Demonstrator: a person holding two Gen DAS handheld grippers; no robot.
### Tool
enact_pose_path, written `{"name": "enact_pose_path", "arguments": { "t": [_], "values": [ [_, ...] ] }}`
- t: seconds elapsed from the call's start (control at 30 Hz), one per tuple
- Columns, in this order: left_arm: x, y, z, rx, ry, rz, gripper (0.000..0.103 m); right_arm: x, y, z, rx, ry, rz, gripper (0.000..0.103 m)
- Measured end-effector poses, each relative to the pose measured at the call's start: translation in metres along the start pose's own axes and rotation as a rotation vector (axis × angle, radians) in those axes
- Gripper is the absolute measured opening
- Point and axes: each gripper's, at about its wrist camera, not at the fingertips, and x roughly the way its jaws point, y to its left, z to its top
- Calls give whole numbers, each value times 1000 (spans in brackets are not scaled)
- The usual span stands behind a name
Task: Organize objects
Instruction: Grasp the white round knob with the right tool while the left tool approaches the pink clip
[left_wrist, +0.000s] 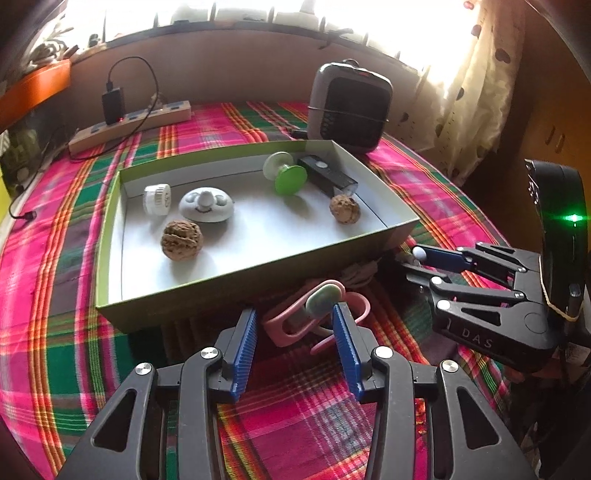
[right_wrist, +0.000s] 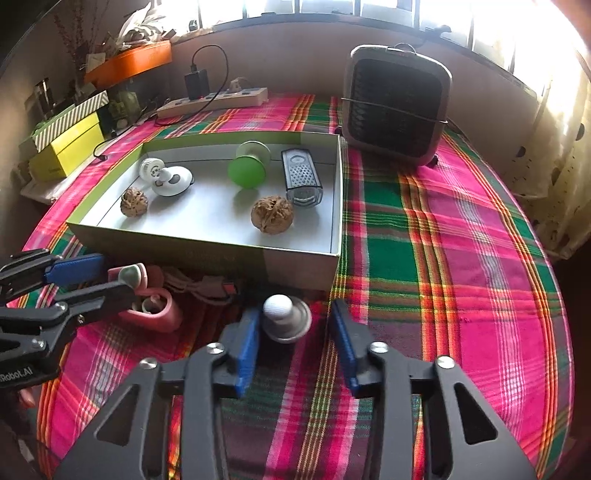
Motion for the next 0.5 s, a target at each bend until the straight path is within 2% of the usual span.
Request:
{"name": "enact_pose_path", "arguments": {
  "t": [0.1,0.5],
  "values": [
    [-1,-3,-2,4,1,-9,40,-1,0,-1,1,-3,14,27],
    [-4,-27,-13,41,25,-94,40,-7,-6,-9,11,-5,21,27]
  ]
}}
